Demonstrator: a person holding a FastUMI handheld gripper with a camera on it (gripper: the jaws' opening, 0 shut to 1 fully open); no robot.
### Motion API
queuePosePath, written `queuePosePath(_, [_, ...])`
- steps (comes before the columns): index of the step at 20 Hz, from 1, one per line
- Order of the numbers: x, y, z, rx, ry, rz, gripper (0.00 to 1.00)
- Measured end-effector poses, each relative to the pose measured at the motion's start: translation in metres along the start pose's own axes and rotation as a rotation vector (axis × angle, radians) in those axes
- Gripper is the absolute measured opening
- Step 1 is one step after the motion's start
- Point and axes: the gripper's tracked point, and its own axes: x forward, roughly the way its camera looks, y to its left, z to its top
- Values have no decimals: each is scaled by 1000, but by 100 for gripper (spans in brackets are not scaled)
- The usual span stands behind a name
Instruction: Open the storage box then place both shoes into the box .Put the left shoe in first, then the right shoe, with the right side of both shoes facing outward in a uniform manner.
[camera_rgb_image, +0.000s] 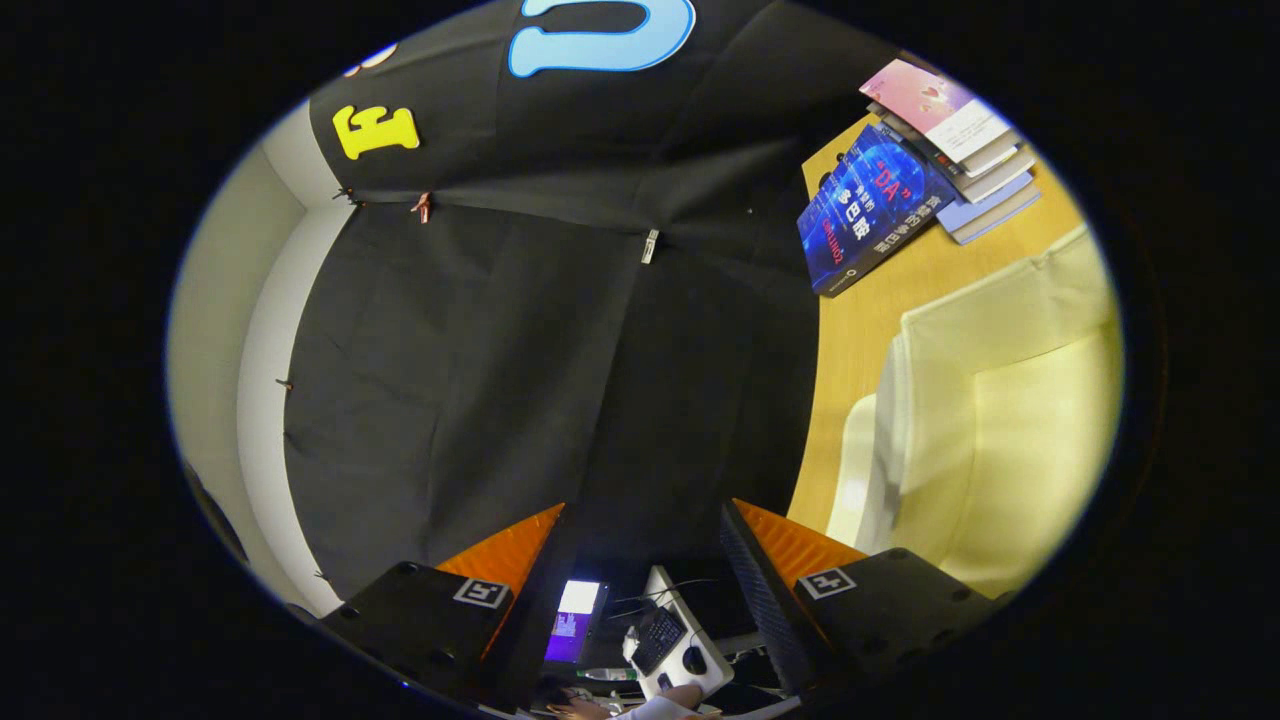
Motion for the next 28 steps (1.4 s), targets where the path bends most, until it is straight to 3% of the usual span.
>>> queuePosePath(8, [-91,-46,47,-255,-132,-282,89])
queuePosePath(13, [-190,-79,84,-415,-260,-492,89])
queuePosePath(17, [-275,-121,93,-524,-285,-699,90])
queuePosePath(24, [-394,-203,74,-518,-217,-971,95])
queuePosePath(28, [-427,-256,61,-434,-163,-1046,95])
